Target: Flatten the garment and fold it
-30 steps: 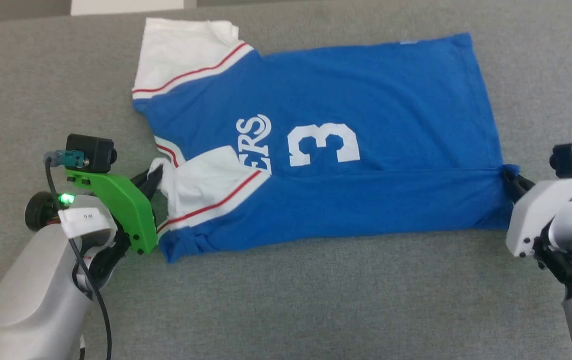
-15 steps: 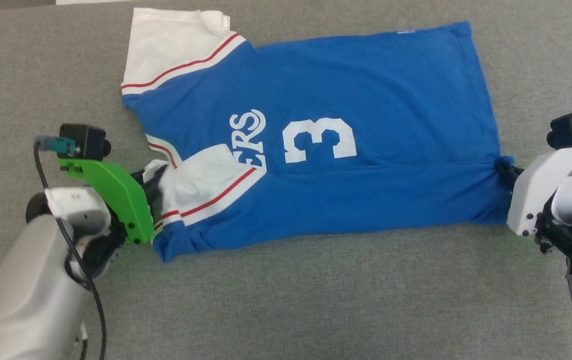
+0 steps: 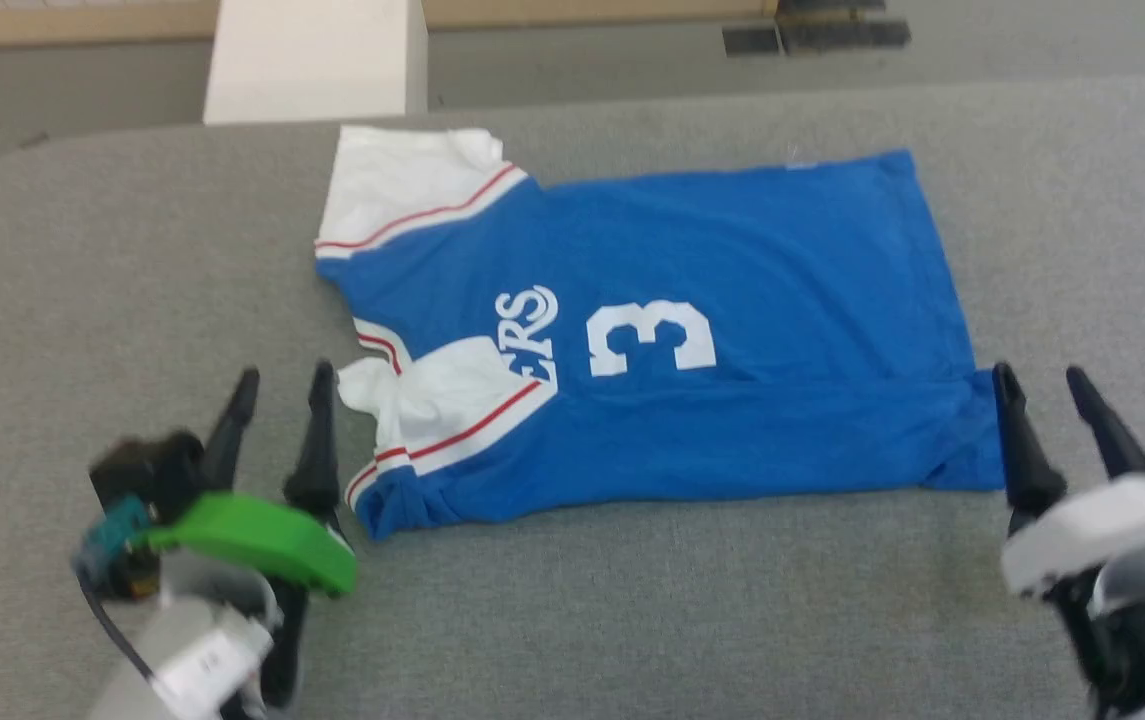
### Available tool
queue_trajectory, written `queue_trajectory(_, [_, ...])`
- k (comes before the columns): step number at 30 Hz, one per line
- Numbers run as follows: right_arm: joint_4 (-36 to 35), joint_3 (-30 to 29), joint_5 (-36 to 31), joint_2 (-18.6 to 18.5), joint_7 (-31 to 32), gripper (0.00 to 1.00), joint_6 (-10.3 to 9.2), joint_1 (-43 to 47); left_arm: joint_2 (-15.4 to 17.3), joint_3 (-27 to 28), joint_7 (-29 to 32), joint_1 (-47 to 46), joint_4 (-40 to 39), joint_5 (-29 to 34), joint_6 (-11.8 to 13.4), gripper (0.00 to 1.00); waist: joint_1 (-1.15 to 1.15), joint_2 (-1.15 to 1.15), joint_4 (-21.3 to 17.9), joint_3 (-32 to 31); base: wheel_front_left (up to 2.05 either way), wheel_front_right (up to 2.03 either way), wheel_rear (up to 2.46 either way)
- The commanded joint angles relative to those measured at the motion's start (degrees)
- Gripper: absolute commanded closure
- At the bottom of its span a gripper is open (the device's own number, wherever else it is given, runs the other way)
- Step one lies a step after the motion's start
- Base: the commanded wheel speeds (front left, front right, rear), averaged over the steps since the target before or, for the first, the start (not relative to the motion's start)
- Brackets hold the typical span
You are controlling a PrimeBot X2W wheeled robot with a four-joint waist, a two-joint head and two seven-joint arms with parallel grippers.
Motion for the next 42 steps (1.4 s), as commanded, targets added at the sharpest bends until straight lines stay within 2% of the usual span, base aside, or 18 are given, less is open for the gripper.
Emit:
queue_trajectory(1, [-0.8, -0.4, -0.9, 1.3, -2.7, 0.00, -0.09, 1.9, -0.7, 0.2, -1.0, 1.9, -1.0, 0.7, 0.7, 0.00, 0.00, 0.31, 0.6, -3.2, 0.00, 0.00, 0.00])
queue_trajectory(4, [-1.9, -1.0, -2.0, 3.7, -7.6, 0.00, -0.09, 5.0, -2.0, 0.0, -2.0, 5.2, -2.7, 2.3, 1.5, 0.00, 0.00, 0.31, 0.5, -4.1, 0.00, 0.00, 0.00])
queue_trajectory(8, [-2.6, -1.0, -2.8, 5.2, -10.7, 0.00, -0.09, 7.8, -3.3, -1.3, -2.4, 7.9, -2.9, 4.5, 1.7, 0.00, 0.00, 0.31, 0.3, -4.9, 0.00, 0.00, 0.00])
queue_trajectory(12, [-2.0, -0.6, -3.4, 5.6, -11.5, 0.00, -0.09, 8.5, -3.4, -3.4, -2.4, 8.0, -0.7, 6.9, 1.6, 0.00, 0.00, 0.31, -0.4, -5.1, 0.00, 0.00, 0.00])
queue_trajectory(17, [-1.4, 0.1, -3.2, 5.8, -11.7, 0.00, -0.09, 8.0, -3.7, -4.6, -0.5, 6.4, 3.3, 8.4, 3.1, 0.00, 0.00, 0.31, -1.7, -5.0, 0.00, 0.00, 0.00])
queue_trajectory(24, [-1.2, 0.7, -3.2, 5.8, -11.6, 0.00, -0.09, 7.2, -5.3, -2.8, 8.7, 3.9, 9.6, 4.4, 6.7, 0.00, 0.00, 0.31, -3.5, -4.2, 0.00, 0.00, 0.00])
queue_trajectory(27, [-1.1, 1.2, -3.0, 5.8, -11.5, 0.00, -0.09, 7.1, -5.6, -2.4, 16.1, 3.1, 11.9, 2.1, 8.9, 0.00, 0.00, 0.31, -4.1, -4.0, 0.00, 0.00, 0.00])
queue_trajectory(31, [-0.8, 1.6, -2.7, 5.8, -11.4, 0.00, -0.09, 6.8, -5.5, -2.5, 25.6, 2.7, 12.6, -1.2, 10.2, 0.01, 0.00, 0.31, -4.8, -3.7, 0.00, 0.00, 0.00])
queue_trajectory(32, [-0.8, 1.7, -2.7, 5.8, -11.3, 0.00, -0.09, 6.8, -5.2, -2.8, 27.4, 2.8, 12.5, -1.6, 10.3, 0.25, 0.00, 0.31, -4.9, -3.7, 0.00, 0.00, 0.00])
queue_trajectory(33, [-0.8, 1.7, -2.7, 5.8, -11.2, 0.00, -0.09, 6.8, -5.0, -2.9, 29.1, 2.9, 12.0, -2.1, 10.4, 0.98, 0.00, 0.31, -5.0, -3.6, 0.00, 0.00, 0.00])
queue_trajectory(36, [-0.6, 1.8, -2.8, 5.8, -10.9, 0.00, -0.09, 6.7, -4.4, -3.2, 31.9, 3.4, 10.2, -3.2, 10.1, 1.00, 0.00, 0.31, -5.1, -3.5, 0.00, 0.00, 0.00])
queue_trajectory(42, [0.7, 0.4, -4.2, 5.8, -9.6, 0.00, -0.09, 4.7, -3.8, -3.5, 32.9, 4.6, 6.9, -3.7, 9.8, 1.00, 0.00, 0.31, -5.0, -3.3, 0.00, 0.00, 0.00])
